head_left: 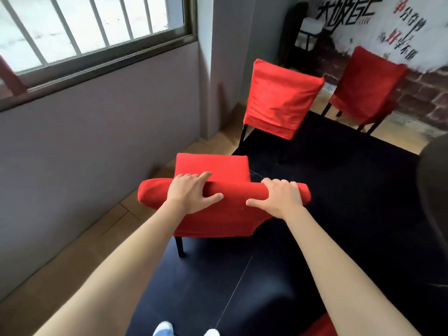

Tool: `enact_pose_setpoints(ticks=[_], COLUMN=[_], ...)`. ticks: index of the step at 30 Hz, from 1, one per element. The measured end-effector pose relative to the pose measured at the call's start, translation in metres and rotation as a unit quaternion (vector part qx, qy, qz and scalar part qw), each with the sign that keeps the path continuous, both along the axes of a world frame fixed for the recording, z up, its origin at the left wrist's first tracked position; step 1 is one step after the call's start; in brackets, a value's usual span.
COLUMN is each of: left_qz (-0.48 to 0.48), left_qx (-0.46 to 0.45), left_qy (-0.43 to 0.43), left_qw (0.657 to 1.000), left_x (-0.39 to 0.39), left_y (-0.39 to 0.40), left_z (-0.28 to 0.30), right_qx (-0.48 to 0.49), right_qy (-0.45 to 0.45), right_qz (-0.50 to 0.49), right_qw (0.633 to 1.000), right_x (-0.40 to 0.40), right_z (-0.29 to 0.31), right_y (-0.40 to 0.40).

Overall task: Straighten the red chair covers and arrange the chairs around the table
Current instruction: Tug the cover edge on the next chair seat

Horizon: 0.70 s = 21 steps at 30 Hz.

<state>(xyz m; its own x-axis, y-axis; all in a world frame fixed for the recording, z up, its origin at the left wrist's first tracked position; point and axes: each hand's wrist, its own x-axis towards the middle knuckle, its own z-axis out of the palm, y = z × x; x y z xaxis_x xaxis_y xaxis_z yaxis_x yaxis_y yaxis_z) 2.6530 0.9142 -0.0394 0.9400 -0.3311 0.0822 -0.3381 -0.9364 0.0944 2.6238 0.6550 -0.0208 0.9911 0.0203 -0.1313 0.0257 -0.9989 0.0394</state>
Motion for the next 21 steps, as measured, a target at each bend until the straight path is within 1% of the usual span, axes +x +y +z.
enact_pose_setpoints(ticks=[3,7,21], left_qz=[-0.004,-0.022,-0.150], left_qx=[-0.002,-0.008,-0.009], left_qy=[-0.005,-0.012,-0.024], left_qw=[1.000,1.000,0.988], left_x=[0.000,-0.001,-0.010], left_y=[0.002,0.005,0.033], left_z=[-0.001,-0.001,-0.003], right_qx=[-0.020,-0.033,-0.028], right_qy=[-0.017,-0.016,-0.029], right_qz=[-0.003,-0.023,-0.162], right_qw=[1.000,0.999,0.986], right_x=[-0.003,-0.010,-0.080], right_z=[-0.003,0.000,-0.002], right_y=[0.004,0.010,0.058])
